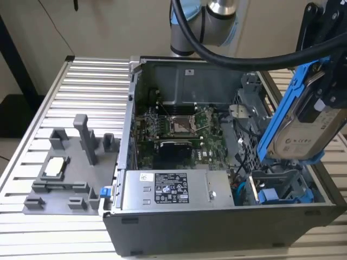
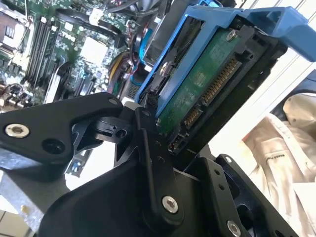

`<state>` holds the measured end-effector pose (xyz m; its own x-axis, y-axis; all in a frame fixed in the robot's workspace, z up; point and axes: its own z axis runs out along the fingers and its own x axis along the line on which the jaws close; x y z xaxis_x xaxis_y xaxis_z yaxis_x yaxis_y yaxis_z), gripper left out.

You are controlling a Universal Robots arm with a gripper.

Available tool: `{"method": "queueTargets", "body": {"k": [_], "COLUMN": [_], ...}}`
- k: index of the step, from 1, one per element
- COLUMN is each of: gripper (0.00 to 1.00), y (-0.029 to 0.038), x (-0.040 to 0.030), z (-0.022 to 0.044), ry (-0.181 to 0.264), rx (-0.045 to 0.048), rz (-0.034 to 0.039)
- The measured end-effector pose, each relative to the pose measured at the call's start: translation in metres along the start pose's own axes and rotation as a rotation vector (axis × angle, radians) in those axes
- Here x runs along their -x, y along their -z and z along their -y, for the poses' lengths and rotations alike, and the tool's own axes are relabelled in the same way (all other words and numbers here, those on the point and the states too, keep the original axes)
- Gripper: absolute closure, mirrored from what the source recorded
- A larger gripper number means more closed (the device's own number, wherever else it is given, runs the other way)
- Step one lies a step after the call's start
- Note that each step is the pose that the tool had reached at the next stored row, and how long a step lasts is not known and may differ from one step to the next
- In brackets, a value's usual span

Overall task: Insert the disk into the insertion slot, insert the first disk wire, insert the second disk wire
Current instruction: 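Insert the disk into the insertion slot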

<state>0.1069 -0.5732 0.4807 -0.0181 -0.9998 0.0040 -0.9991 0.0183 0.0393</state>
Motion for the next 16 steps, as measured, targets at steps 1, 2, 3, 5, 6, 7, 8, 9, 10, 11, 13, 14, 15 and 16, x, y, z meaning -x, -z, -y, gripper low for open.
{"method": "queueTargets", "body": {"k": [1,2,3,5,6,7,8,9,10,11,13,14,15,16], "gripper": [0.67,0.67,0.67,0.67,0.67,0.67,0.67,0.67,0.67,0.67,0.67,0.67,0.67,0.67], "y": [-0.0006,-0.0013,-0.0020,-0.0032,-0.0038,-0.0044,-0.0051,-0.0058,-0.0065,-0.0072,-0.0088,-0.0096,-0.0104,-0.0112], "x": [-0.0002,-0.0005,-0.0008,-0.0013,-0.0016,-0.0019,-0.0022,-0.0024,-0.0026,-0.0029,-0.0031,-0.0031,-0.0032,-0.0034], "z": [0.0002,0.0004,0.0005,0.0008,0.0010,0.0011,0.0012,0.0014,0.0015,0.0017,0.0023,0.0026,0.0028,0.0031], "ry": [0.000,0.000,0.000,0.000,0.000,0.000,0.000,0.000,0.000,0.000,0.001,0.001,0.001,0.002], "rx": [0.0000,0.0000,0.0000,0.0000,0.0000,0.0000,0.0000,0.0000,0.0000,0.0000,0.0000,0.0000,0.0000,0.0000], "rz": [0.0000,0.0000,0.0000,0.0000,-0.0001,0.0000,0.0000,0.0000,-0.0001,-0.0001,-0.0001,-0.0002,-0.0001,-0.0001]}}
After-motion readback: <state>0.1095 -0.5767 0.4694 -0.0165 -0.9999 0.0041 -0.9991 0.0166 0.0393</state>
